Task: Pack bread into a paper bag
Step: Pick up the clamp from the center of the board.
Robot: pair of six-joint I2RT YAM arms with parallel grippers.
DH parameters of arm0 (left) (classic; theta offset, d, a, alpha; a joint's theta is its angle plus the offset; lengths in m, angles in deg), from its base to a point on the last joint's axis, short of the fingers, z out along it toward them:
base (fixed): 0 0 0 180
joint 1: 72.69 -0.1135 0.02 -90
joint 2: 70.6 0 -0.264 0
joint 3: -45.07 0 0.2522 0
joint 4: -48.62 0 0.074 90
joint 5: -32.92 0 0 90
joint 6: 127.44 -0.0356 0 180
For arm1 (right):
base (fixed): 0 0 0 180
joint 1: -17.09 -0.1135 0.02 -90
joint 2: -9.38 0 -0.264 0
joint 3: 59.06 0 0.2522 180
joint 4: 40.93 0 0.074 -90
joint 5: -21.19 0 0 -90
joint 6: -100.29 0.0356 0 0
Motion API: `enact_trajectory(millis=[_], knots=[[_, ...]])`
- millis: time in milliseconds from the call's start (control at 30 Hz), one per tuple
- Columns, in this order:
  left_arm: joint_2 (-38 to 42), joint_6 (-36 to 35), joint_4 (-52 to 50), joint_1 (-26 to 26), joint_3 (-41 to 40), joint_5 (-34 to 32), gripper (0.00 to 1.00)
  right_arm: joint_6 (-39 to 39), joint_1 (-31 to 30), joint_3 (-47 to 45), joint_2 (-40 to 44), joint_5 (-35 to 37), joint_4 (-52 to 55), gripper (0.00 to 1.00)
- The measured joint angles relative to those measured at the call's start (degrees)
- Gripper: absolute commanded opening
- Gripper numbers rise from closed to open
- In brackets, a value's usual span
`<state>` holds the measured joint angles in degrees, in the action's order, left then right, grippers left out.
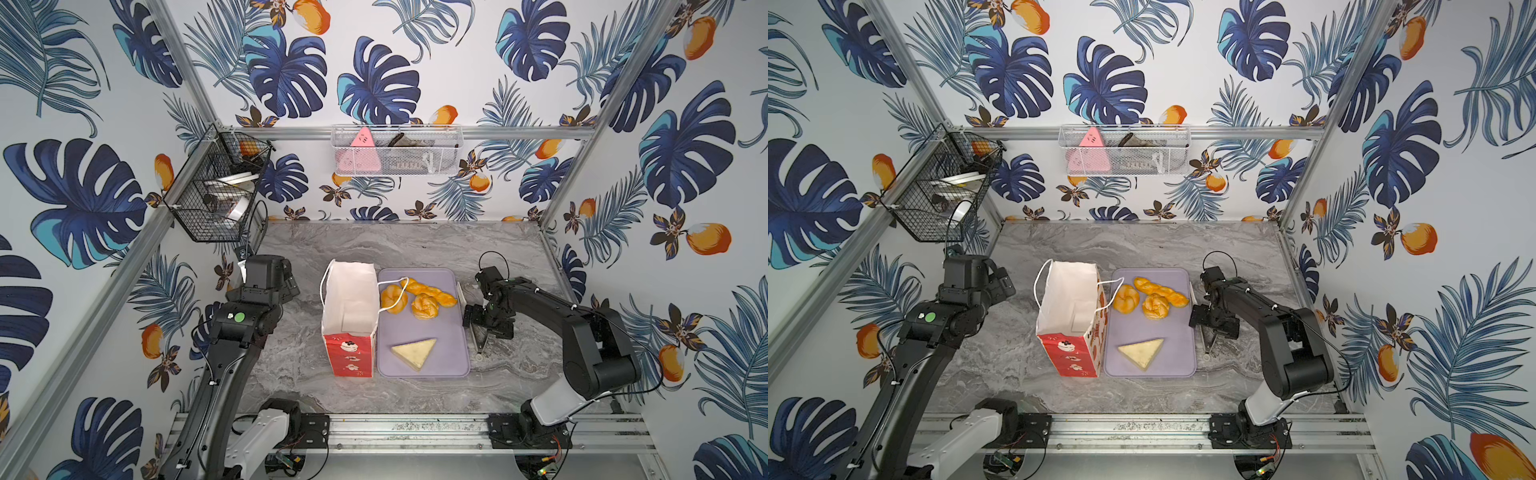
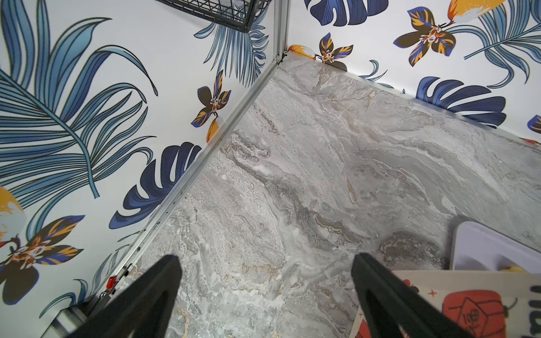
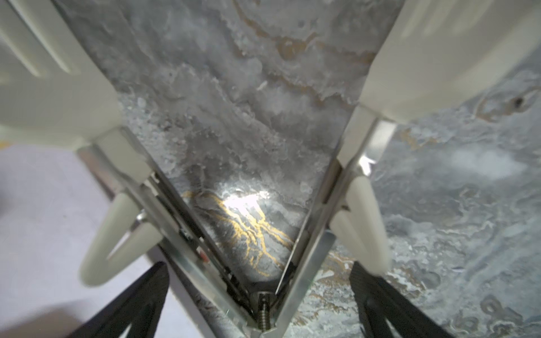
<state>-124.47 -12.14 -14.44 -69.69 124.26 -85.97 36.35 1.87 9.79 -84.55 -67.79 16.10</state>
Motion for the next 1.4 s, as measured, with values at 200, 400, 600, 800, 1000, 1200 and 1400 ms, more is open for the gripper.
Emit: enact_trajectory(millis=[200, 400, 600, 800, 1000, 1200, 1400], knots=[[0.3, 0.0, 0.2, 0.0, 0.0, 0.5, 0.99, 0.0, 0.3, 0.9, -1.7, 1.3, -0.6, 1.00], [0.9, -0.3, 0.4, 0.0, 0.0, 1.0, 0.99, 0.1, 0.5, 2.8, -2.8, 2.6, -1.1, 0.98], [1.4, -1.2, 0.4, 0.0, 0.0, 1.4, 0.99, 0.7, 0.9, 2.3, -4.1, 2.0, -2.8, 0.94], [2.0, -1.4, 0.4, 0.0, 0.1, 1.6, 0.99, 1.7, 1.1, 1.7, -4.0, 2.3, -3.4, 0.68], [2.0, -1.4, 0.5, 0.0, 0.1, 1.8, 0.99, 1.7, 1.5, 2.4, -4.6, 3.2, -3.3, 0.14], [1.9, -1.5, 0.9, 0.0, 0.1, 2.0, 0.99, 1.5, 1.4, 4.3, -6.6, 3.9, -1.4, 0.00], [1.8, -1.6, 0.9, 0.0, 0.1, 2.0, 0.99, 1.3, 1.4, 3.0, -4.7, 4.1, -2.4, 0.00]])
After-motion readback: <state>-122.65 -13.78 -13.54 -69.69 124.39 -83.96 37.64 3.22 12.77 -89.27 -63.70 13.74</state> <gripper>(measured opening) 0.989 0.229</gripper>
